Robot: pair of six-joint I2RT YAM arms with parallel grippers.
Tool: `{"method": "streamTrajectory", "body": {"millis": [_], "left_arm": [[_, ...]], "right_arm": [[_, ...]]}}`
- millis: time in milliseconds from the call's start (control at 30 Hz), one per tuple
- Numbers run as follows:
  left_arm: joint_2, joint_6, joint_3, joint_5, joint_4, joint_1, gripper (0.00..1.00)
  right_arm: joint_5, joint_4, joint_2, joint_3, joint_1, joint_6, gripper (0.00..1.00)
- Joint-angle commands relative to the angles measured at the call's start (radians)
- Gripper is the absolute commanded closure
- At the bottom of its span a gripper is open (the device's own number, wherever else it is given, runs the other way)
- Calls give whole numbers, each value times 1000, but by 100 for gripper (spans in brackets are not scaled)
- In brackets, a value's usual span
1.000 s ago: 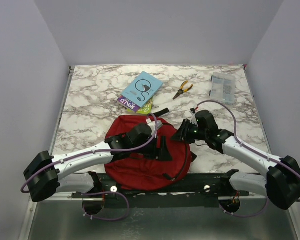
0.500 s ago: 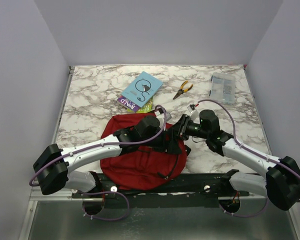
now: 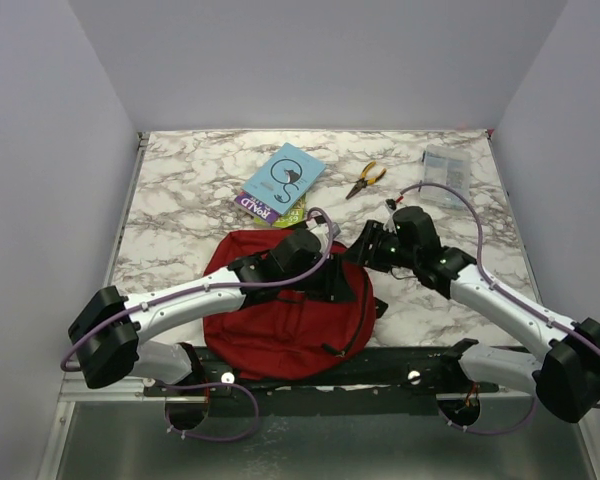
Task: Pack the student bag
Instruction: Move the student bag to the center of the board, then unzip the student bag at the center of the board.
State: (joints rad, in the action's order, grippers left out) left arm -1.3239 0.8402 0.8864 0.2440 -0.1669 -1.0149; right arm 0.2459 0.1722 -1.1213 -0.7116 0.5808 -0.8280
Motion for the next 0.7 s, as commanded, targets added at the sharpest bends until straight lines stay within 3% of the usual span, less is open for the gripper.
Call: {"method": "streamTrajectory", "body": {"millis": [0, 67, 167, 333, 667], "left_arm": [[58, -27, 0, -20, -21, 7, 44], [94, -27, -26, -27, -36, 13, 34], [163, -39, -76, -47, -55, 23, 28], [282, -68, -143, -87, -143, 56, 26], [594, -76, -240, -155, -260, 177, 9]], "right_arm": [[-228, 314, 12, -52, 3, 251, 41], [-223, 329, 73, -37, 3, 276, 34], [-232, 327, 159, -4, 3, 286, 26], [-181, 374, 120, -52, 27, 299, 28], [-502, 483, 84, -182, 444, 246, 32]]}}
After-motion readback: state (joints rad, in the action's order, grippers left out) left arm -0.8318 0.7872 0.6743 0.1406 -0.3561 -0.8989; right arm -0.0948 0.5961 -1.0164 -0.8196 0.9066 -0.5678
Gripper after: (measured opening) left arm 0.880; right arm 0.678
